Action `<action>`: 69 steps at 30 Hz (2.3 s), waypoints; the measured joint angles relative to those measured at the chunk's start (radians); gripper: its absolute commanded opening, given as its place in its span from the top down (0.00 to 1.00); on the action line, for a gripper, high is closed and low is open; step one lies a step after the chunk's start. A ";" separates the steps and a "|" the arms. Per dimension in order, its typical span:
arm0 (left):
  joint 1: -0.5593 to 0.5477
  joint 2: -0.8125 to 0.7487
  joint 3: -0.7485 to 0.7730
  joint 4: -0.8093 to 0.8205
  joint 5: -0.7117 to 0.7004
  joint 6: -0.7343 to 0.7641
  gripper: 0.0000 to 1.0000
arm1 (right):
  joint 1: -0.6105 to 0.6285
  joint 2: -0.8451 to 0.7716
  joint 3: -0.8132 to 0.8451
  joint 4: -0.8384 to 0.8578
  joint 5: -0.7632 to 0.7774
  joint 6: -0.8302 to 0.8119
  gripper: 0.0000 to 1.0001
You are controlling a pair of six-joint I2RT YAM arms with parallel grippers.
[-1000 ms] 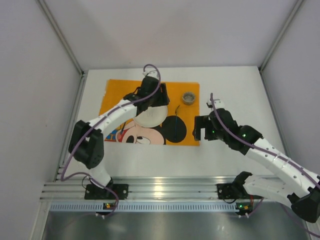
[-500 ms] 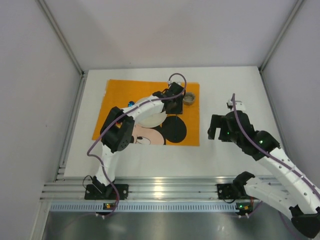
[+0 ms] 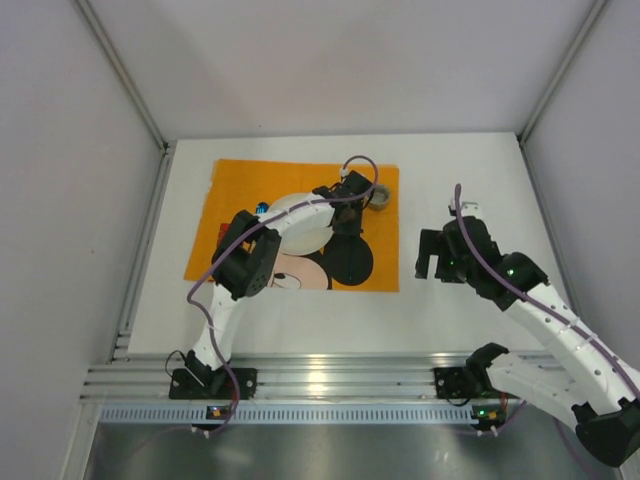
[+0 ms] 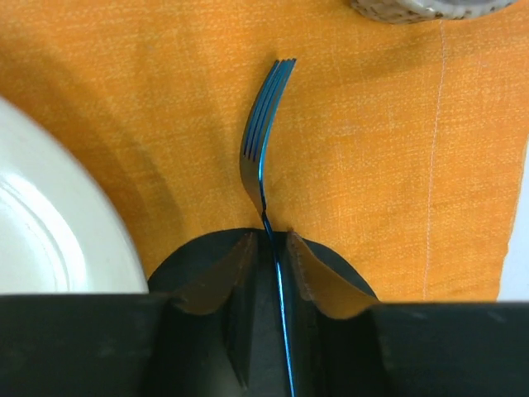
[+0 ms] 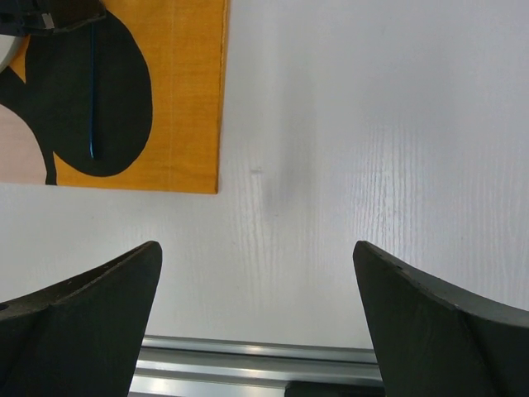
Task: Set the dinner table for one person
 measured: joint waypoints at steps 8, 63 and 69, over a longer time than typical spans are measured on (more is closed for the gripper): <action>-0.001 0.014 0.018 -0.005 0.000 0.025 1.00 | -0.009 0.051 0.001 0.006 -0.016 -0.010 0.00; 0.545 -0.386 -0.436 0.095 0.089 0.437 0.59 | -0.018 0.105 0.021 0.051 -0.169 -0.057 0.00; 0.539 -0.315 -0.436 0.096 0.085 0.433 0.62 | -0.031 0.103 0.021 0.051 -0.169 -0.069 0.00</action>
